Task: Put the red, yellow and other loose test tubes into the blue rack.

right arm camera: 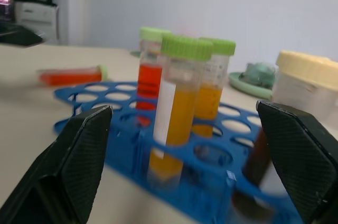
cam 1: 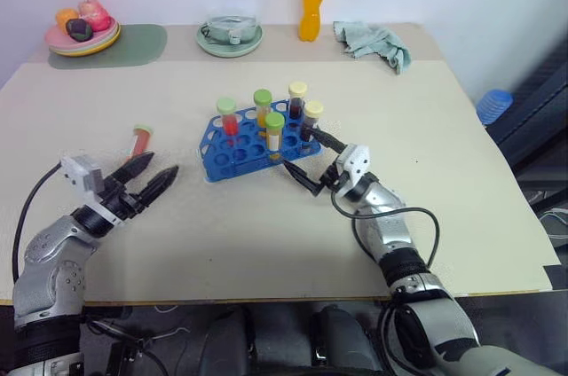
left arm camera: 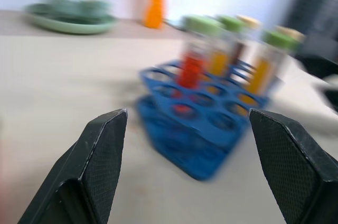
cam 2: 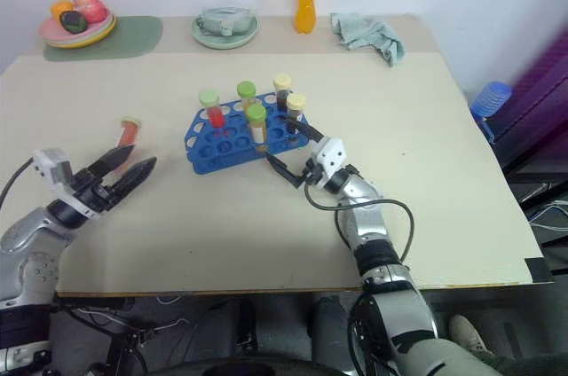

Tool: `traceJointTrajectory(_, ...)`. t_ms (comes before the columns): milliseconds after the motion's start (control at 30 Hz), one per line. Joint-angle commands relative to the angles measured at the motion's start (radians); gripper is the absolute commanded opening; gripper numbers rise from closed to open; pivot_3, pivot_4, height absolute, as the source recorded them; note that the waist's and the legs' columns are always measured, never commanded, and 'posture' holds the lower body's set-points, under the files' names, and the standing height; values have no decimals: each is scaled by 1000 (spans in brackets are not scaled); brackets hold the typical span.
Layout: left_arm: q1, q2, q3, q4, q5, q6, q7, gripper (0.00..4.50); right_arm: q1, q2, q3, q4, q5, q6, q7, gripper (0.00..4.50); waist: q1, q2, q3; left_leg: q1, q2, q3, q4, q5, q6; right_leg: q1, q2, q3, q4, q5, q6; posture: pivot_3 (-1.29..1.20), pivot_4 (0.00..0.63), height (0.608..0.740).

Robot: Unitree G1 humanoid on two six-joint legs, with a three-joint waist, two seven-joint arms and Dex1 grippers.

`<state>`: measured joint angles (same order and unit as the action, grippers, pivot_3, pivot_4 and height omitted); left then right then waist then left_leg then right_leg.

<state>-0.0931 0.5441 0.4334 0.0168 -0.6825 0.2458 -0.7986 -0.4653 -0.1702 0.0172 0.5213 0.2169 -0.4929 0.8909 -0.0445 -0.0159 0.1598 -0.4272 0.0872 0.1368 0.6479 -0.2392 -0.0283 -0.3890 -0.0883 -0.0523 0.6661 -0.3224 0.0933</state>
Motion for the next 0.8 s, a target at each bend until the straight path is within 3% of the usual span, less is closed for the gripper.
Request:
traceJointTrajectory(33, -63, 16, 74, -43, -63, 142, 191, 3760, 62, -95, -1, -247, 77, 172, 42, 4459, 2, 0, 0, 0, 0, 0, 0, 0, 0, 0, 0, 0, 0, 0, 0, 0, 150, 740)
traceJointTrajectory(300, -292, 92, 86, -73, 4, 560, 720, 3760, 70, -333, -23, -639, 214, 572, 63, 4459, 1, -1, 0, 0, 0, -1, 0, 0, 0, 0, 0, 0, 0, 0, 0, 0, 150, 740)
traceJointTrajectory(333, -359, 111, 89, -17, 3, 709, 789, 3760, 54, -351, -21, -667, 236, 615, 71, 4459, 3, -1, 0, 0, 0, -1, 0, 0, 0, 0, 0, 0, 0, 0, 0, 0, 150, 740)
traceJointTrajectory(400, -482, 145, 79, 90, -13, 884, 818, 3760, 17, -385, -10, -713, 254, 688, 81, 4459, 5, -2, 0, 0, -1, -1, 0, 0, 0, 0, 1, 0, 0, 0, 0, 0, 150, 740)
traceJointTrajectory(533, -677, 161, 90, 259, 35, 1056, 889, 3760, -65, -413, 7, -761, 285, 808, 86, 4459, 7, -5, 2, -1, -1, -1, 0, 0, 0, -1, 0, 0, 0, 0, 0, 0, 150, 740)
traceJointTrajectory(800, -934, 190, -18, 616, 188, 1080, 856, 3760, -244, -463, 37, -742, 284, 975, 113, 4459, 10, -6, 3, -2, -1, 1, 0, 0, 0, -3, 1, 0, 0, 0, 0, 0, 150, 740)
